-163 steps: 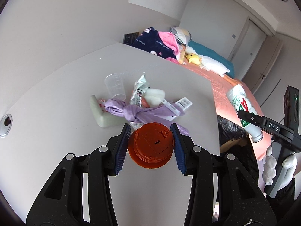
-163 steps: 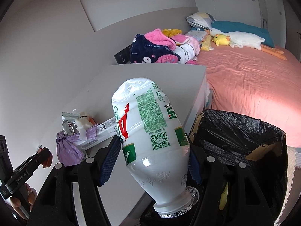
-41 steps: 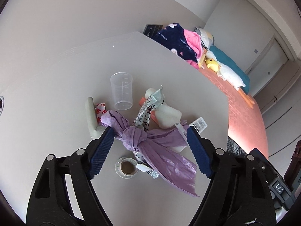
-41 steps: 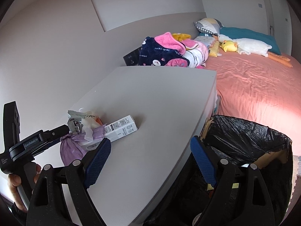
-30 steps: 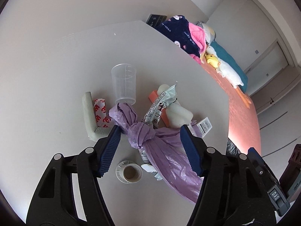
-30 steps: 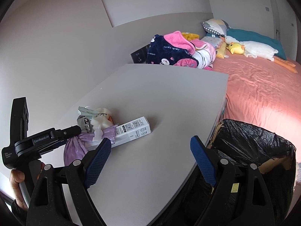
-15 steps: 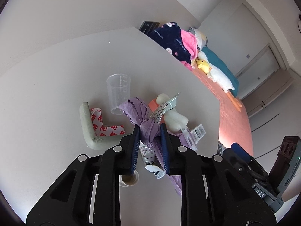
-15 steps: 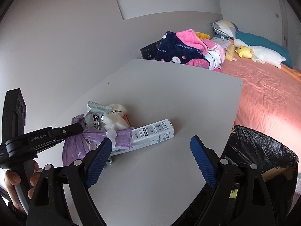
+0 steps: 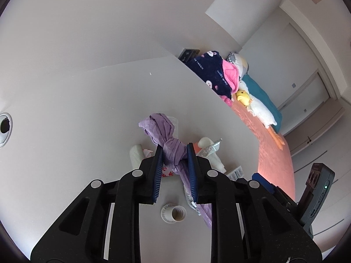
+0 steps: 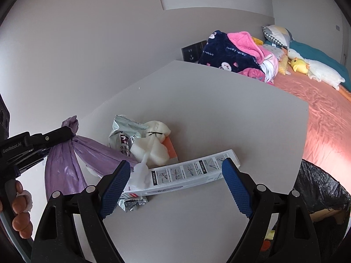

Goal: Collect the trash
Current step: 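Grasp the white foam piece with the right gripper while the left holds the bag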

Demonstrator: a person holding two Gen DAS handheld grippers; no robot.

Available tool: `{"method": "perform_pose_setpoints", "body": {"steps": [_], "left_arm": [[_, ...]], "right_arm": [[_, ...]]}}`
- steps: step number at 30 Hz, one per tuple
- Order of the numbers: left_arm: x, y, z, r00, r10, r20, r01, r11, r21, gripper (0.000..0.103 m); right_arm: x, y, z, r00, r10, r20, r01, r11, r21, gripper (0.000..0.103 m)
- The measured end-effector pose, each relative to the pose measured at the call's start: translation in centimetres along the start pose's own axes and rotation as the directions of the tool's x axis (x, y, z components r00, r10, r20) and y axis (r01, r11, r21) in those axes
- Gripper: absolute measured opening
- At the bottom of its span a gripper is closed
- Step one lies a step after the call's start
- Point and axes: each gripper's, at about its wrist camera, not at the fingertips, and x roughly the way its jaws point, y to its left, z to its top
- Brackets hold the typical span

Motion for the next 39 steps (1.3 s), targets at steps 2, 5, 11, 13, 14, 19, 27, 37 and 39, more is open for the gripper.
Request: {"method": "perform_pose_setpoints", "body": {"steps": [2,5,11,13,14,19,27,37,39], "left_arm": [[-0.4,0.6,0.3,1.000,0.013,0.014,-0.012,1.000,-0.013,0.021],[-1.1,1.4,0.6,0.999,0.017,0.029,-0.017,0.999,-0.031,0.021],[-2.4,2.0,1.0,0.997,0.043,0.066,-0.040,0.998,-0.041,0.021],[-2.6,2.3,1.0,0.997,0.040,0.067,-0.037,0.998,-0.050,0.021],[-2.7,2.3,1.0,0.997,0.037,0.066,-0.034,0.998,-0.051,0.021],[-2.7,2.2,0.9,0.998,0.033,0.061,-0.031,0.999,-0.041,0.021],[-2.5,1.7,1.0,0.998,0.018,0.057,-0.017,1.000,-0.026,0.021],[-2.6,0.1,0.8,0.998,-0.025,0.057,0.024,1.000,0.009,0.021],[-3.0,-0.3,0.7,0.997,-0.034,0.062,0.033,0.999,0.018,0.021]], "right_arm": [[0.5,0.6,0.1,1.000,-0.001,-0.007,0.001,1.000,-0.014,0.086],[1.4,1.2,0.3,1.000,-0.008,-0.016,0.008,1.000,-0.029,0.086],[3.4,2.4,1.5,0.998,-0.034,-0.060,0.029,0.996,-0.079,0.075],[4.2,2.4,1.7,0.996,-0.032,-0.088,0.026,0.997,-0.075,0.067],[4.6,2.4,1.7,0.995,-0.025,-0.102,0.018,0.998,-0.067,0.064],[5.6,1.8,1.4,0.990,0.025,-0.136,-0.027,1.000,-0.010,0.029],[3.2,2.0,1.8,0.999,0.002,-0.036,-0.003,1.000,-0.028,0.020],[0.5,-0.1,2.0,1.000,-0.023,0.007,0.022,0.999,0.039,0.020],[-0.4,-0.4,2.0,0.999,-0.037,0.030,0.035,0.998,0.049,0.020]]}}
